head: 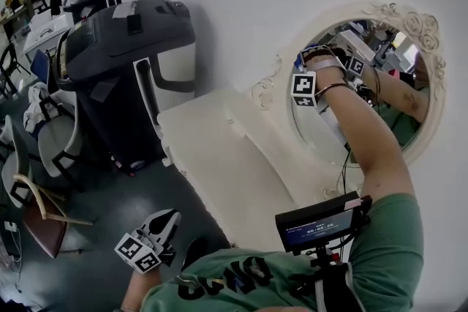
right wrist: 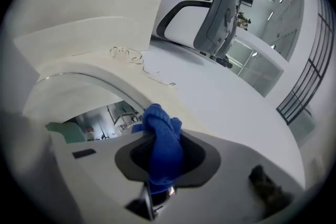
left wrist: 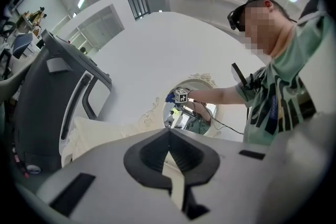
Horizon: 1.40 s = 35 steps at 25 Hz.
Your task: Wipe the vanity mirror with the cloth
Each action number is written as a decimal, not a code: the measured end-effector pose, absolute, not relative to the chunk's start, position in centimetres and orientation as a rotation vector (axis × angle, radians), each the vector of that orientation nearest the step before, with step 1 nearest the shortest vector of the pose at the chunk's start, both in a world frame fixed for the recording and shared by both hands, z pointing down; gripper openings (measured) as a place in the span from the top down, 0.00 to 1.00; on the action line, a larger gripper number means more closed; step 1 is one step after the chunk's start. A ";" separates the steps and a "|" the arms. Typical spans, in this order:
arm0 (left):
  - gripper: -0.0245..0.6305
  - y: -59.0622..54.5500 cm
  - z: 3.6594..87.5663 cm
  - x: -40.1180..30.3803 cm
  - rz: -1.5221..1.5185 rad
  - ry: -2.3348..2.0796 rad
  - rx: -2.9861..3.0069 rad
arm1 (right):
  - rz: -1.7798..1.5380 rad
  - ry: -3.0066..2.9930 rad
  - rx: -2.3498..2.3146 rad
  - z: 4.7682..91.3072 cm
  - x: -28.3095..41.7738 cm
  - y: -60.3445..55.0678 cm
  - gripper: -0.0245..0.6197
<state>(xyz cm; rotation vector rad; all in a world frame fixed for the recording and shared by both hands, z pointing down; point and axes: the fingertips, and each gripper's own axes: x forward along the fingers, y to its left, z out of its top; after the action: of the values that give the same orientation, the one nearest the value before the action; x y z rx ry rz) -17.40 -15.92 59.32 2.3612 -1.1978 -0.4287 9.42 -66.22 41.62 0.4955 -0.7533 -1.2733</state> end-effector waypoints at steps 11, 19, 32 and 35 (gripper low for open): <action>0.95 -18.2 57.4 -13.1 -0.421 -1.074 2.446 | -1.190 -0.774 0.413 44.7 14.0 -61.5 0.85; 0.95 -15.9 54.6 -6.6 -0.421 -0.923 2.538 | -1.017 -0.797 0.319 47.7 25.8 -48.6 0.85; 0.95 -13.5 53.2 -1.2 -0.431 -0.809 2.601 | -0.474 -0.819 0.236 53.0 37.2 -36.8 0.85; 0.95 -13.0 52.7 -1.7 -0.437 -0.827 2.602 | -0.419 -0.792 0.208 52.9 37.7 -36.1 0.85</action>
<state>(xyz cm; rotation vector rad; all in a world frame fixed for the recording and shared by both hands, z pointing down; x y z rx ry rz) -1.74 -13.01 52.72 2.6022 -0.8274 -0.4367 37.68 -36.09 52.91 0.2076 -0.7919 -0.4188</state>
